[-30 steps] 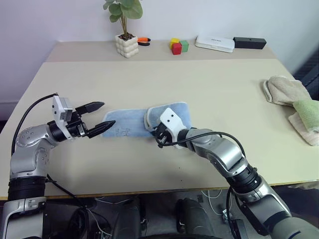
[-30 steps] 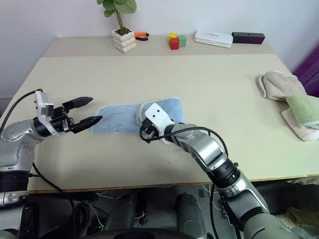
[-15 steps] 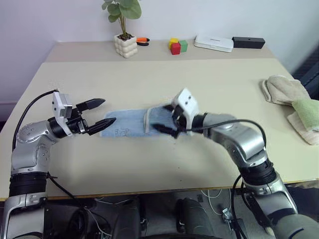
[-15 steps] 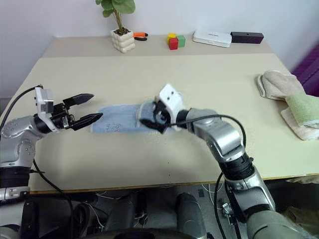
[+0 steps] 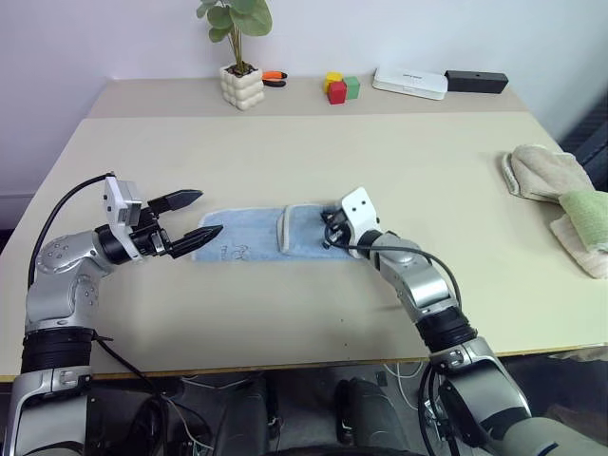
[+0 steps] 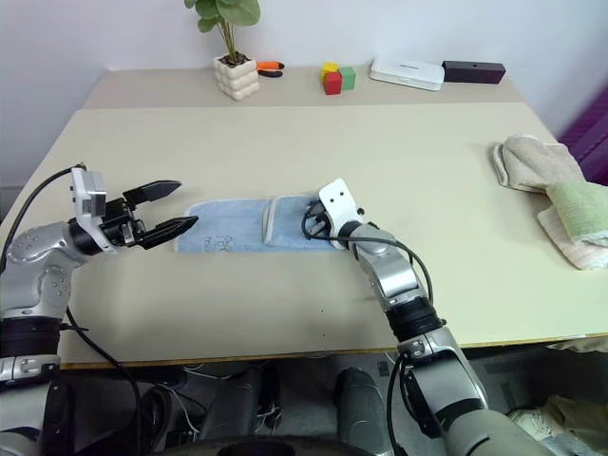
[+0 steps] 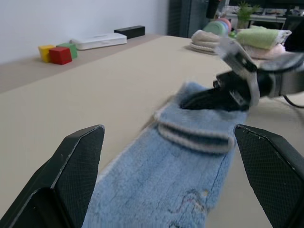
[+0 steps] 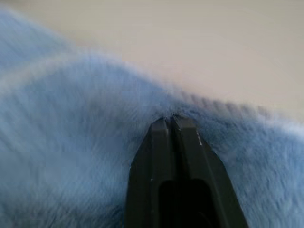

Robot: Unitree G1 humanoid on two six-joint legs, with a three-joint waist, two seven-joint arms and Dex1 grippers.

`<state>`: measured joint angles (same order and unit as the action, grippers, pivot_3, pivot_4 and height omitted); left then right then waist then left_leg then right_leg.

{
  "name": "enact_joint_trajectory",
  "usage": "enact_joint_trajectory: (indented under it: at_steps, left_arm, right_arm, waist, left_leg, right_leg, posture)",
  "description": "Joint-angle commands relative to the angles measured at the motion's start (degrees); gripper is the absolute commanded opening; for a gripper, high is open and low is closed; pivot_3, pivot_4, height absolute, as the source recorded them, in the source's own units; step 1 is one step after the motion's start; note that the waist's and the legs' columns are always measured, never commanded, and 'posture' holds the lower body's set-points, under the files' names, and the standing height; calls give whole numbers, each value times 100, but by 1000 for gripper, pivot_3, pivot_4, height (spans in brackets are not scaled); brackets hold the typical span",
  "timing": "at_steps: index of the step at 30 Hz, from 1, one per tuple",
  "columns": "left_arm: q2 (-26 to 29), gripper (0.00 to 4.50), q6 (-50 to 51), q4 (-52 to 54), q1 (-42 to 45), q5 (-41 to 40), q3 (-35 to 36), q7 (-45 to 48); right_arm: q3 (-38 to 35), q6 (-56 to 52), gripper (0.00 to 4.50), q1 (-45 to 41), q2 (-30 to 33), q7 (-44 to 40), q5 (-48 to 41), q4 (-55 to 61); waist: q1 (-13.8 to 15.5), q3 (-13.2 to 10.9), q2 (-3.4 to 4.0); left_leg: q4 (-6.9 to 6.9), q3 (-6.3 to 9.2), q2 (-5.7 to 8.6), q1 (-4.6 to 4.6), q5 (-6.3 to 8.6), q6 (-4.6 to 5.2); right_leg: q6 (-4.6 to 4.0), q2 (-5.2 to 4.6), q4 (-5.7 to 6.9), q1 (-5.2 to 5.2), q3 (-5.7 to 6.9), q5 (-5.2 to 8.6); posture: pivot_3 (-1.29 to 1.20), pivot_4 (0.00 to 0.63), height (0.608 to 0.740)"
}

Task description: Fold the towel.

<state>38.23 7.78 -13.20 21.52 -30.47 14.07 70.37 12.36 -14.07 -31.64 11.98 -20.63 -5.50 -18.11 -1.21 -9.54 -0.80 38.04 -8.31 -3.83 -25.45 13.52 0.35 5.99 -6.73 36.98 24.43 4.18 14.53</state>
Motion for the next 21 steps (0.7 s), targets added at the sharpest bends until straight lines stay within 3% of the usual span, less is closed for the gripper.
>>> enact_joint_trajectory:
  at_steps: [1, 2, 5, 13, 17, 21]
  left_arm:
    - [53, 4500, -59, 231, -17, -37, 98, -66]
    - [52, 4500, -48, 244, -29, -44, 104, -83]
    - [54, 4500, -24, 306, -106, -53, 104, -119]
    - [6, 4500, 119, 509, -247, -151, 137, -280]
    - [-38, 4500, 704, 874, -355, -483, 335, -734]
    - [6, 4500, 2552, 1640, -484, -1503, 779, -2020]
  right_arm:
    - [35, 110, 22, 257, -113, -182, 97, -341]
    - [87, 115, 22, 292, -116, -226, 163, -383]
    - [97, 235, 733, 214, -106, -400, 225, -258]
    - [-390, -8, 4480, -196, -77, -690, -83, 254]
    - [-603, -457, 4480, -403, 43, -952, -365, 855]
    - [-722, -663, 4480, -524, 689, -1722, -648, 1635]
  waist:
    - [0, 2, 0]
    - [-1, 4, 0]
    - [-5, 5, -2]
    - [-1, 3, 1]
    - [3, -3, 3]
    - [17, -9, 3]
  left_leg:
    - [-1, 2, 0, 2, 0, 0]
    - [-2, 3, -1, 4, 0, 0]
    - [-2, 4, -1, 6, 0, 0]
    - [-2, 10, -1, 5, 1, 0]
    - [-3, 18, -2, 0, 1, 1]
    - [-1, 30, -2, -5, 15, 26]
  right_leg:
    - [-1, 1, 1, -1, 0, 0]
    - [-1, 1, 1, -2, 0, 1]
    - [-1, 0, 1, -5, 0, 1]
    - [-1, 1, 1, -3, 0, 1]
    - [-1, 0, 1, 2, 0, 0]
    - [0, -1, 2, 2, 0, 0]
  posture:
    - [0, 150, 735]
    - [0, 150, 735]
    - [0, 150, 735]
    - [0, 150, 735]
    - [0, 150, 735]
    - [0, 150, 735]
